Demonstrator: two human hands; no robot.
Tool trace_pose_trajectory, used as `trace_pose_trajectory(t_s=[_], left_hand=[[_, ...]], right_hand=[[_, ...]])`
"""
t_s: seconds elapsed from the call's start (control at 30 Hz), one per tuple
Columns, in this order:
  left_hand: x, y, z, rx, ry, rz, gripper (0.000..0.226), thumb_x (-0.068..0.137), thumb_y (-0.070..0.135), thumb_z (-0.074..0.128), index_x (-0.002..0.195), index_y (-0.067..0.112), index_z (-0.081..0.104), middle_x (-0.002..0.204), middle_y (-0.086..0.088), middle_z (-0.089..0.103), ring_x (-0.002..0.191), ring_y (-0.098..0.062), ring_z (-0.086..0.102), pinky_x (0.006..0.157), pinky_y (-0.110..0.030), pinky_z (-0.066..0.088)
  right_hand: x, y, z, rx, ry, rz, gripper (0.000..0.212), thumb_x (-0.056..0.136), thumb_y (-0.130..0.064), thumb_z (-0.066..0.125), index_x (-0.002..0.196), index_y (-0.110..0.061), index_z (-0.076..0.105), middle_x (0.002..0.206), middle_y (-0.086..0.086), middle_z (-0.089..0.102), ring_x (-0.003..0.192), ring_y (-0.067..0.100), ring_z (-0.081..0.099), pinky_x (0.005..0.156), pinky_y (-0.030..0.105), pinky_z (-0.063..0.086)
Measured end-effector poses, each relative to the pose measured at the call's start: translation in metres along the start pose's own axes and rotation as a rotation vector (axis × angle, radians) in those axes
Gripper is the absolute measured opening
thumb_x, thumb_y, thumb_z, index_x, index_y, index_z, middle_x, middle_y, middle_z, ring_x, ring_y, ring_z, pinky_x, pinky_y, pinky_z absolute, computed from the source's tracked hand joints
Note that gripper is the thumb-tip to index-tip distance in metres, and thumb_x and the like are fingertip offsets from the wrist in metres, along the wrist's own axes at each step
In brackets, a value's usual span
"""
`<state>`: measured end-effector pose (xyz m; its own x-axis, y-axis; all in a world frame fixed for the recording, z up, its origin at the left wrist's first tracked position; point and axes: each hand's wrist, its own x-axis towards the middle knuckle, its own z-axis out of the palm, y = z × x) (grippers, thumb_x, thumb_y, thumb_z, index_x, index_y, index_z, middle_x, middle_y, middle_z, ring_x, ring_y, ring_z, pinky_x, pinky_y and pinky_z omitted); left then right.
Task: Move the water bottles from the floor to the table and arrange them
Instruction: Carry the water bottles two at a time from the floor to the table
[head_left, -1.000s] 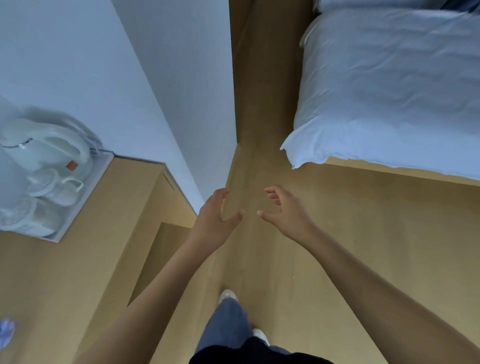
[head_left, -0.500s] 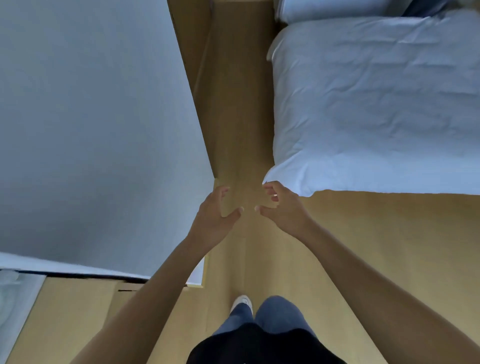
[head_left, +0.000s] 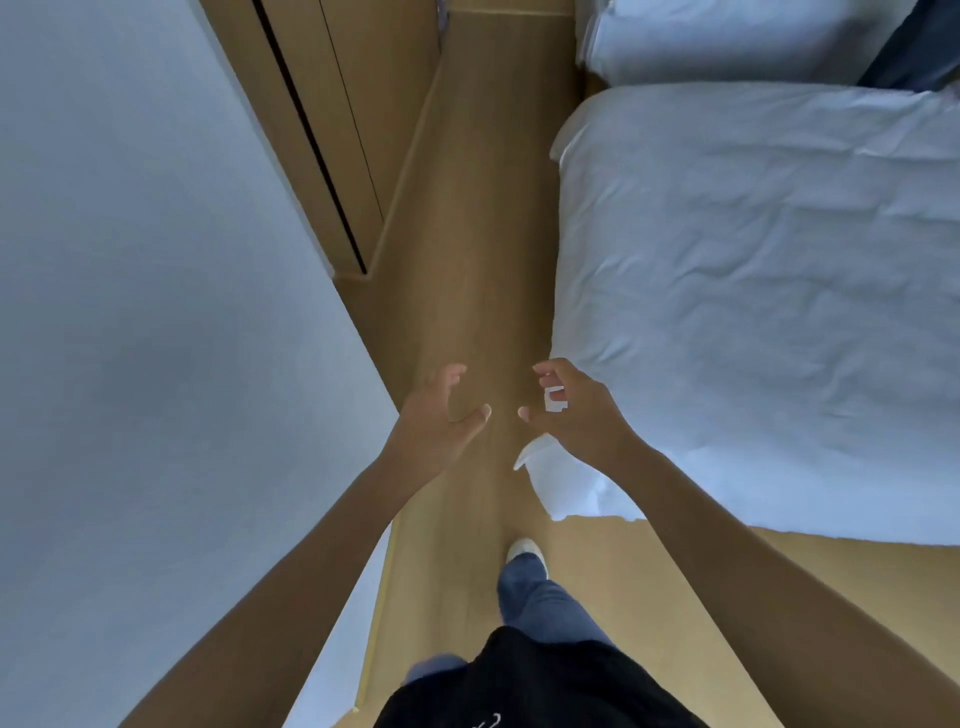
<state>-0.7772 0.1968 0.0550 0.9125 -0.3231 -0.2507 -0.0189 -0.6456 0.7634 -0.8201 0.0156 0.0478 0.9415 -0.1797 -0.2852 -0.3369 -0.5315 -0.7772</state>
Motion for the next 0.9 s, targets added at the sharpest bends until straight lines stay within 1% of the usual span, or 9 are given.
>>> trace_pose_trajectory(t_s=[0.2, 0.33, 0.47, 0.53, 0.63, 0.7, 0.77, 0.83, 0.9], left_hand=[[0.119, 0.044, -0.002, -0.014, 0.004, 0.010, 0.060, 0.090, 0.033, 0.063, 0.143, 0.019, 0.037, 0.146, 0.002, 0.043, 0.135, -0.012, 0.039, 0.103, -0.024, 0.032], [0.199, 0.057, -0.010, 0.017, 0.009, 0.016, 0.060, 0.091, 0.035, 0.063, 0.143, 0.019, 0.037, 0.146, 0.003, 0.044, 0.134, -0.012, 0.040, 0.101, -0.022, 0.030], [0.295, 0.064, -0.025, 0.023, -0.016, 0.021, 0.061, 0.091, 0.035, 0.062, 0.144, 0.019, 0.036, 0.146, 0.003, 0.044, 0.134, -0.012, 0.040, 0.102, -0.022, 0.029], [0.349, 0.068, -0.036, 0.018, -0.017, 0.020, 0.061, 0.091, 0.036, 0.062, 0.144, 0.021, 0.036, 0.146, 0.004, 0.043, 0.133, -0.011, 0.041, 0.101, -0.023, 0.030], [0.431, 0.073, -0.056, -0.011, -0.039, 0.001, 0.060, 0.091, 0.036, 0.061, 0.144, 0.022, 0.035, 0.146, 0.005, 0.042, 0.133, -0.009, 0.039, 0.100, -0.023, 0.030], [0.482, 0.080, -0.070, -0.014, -0.061, -0.010, 0.059, 0.091, 0.035, 0.062, 0.143, 0.020, 0.037, 0.145, 0.004, 0.042, 0.133, -0.010, 0.039, 0.100, -0.023, 0.030], [0.533, 0.089, -0.084, -0.024, -0.049, -0.005, 0.058, 0.090, 0.032, 0.064, 0.141, 0.018, 0.040, 0.143, 0.001, 0.045, 0.133, -0.013, 0.041, 0.103, -0.025, 0.032], [0.581, 0.099, -0.097, -0.035, -0.042, -0.009, 0.057, 0.090, 0.030, 0.064, 0.140, 0.018, 0.041, 0.142, 0.001, 0.046, 0.132, -0.013, 0.042, 0.103, -0.026, 0.033], [0.625, 0.109, -0.108, -0.037, -0.052, -0.003, 0.057, 0.090, 0.032, 0.063, 0.140, 0.019, 0.040, 0.143, 0.004, 0.045, 0.132, -0.010, 0.041, 0.102, -0.025, 0.032]], right_hand=[[0.118, -0.009, -0.064, -0.032, -0.028, -0.006, 0.057, 0.087, -0.029, 0.071, 0.137, -0.020, 0.044, 0.135, 0.002, 0.053, 0.121, 0.017, 0.052, 0.094, 0.024, 0.043], [0.198, -0.014, -0.087, -0.053, -0.046, 0.011, 0.057, 0.087, -0.032, 0.070, 0.137, -0.022, 0.043, 0.136, 0.000, 0.052, 0.122, 0.016, 0.051, 0.094, 0.023, 0.042], [0.292, -0.023, -0.104, -0.028, -0.064, 0.043, 0.058, 0.087, -0.032, 0.070, 0.138, -0.023, 0.042, 0.137, -0.002, 0.050, 0.125, 0.018, 0.050, 0.096, 0.026, 0.043], [0.345, -0.032, -0.113, -0.015, -0.059, 0.046, 0.059, 0.087, -0.029, 0.070, 0.139, -0.021, 0.042, 0.137, 0.001, 0.050, 0.124, 0.018, 0.050, 0.096, 0.026, 0.044], [0.426, -0.052, -0.127, -0.016, -0.046, 0.059, 0.059, 0.087, -0.027, 0.071, 0.139, -0.017, 0.043, 0.136, 0.003, 0.051, 0.117, 0.016, 0.051, 0.090, 0.025, 0.044], [0.475, -0.067, -0.140, -0.014, -0.028, 0.074, 0.059, 0.087, -0.026, 0.071, 0.138, -0.014, 0.045, 0.132, 0.005, 0.053, 0.116, 0.020, 0.053, 0.093, 0.030, 0.047], [0.522, -0.082, -0.153, -0.010, -0.014, 0.080, 0.058, 0.086, -0.026, 0.072, 0.136, -0.013, 0.046, 0.128, 0.005, 0.055, 0.114, 0.022, 0.054, 0.098, 0.036, 0.048], [0.566, -0.093, -0.166, -0.009, -0.012, 0.096, 0.055, 0.086, -0.026, 0.072, 0.133, -0.013, 0.048, 0.125, 0.005, 0.056, 0.112, 0.022, 0.055, 0.098, 0.040, 0.048], [0.608, -0.099, -0.180, -0.006, -0.005, 0.115, 0.050, 0.085, -0.025, 0.073, 0.127, -0.011, 0.050, 0.120, 0.007, 0.058, 0.109, 0.024, 0.056, 0.096, 0.043, 0.049]])
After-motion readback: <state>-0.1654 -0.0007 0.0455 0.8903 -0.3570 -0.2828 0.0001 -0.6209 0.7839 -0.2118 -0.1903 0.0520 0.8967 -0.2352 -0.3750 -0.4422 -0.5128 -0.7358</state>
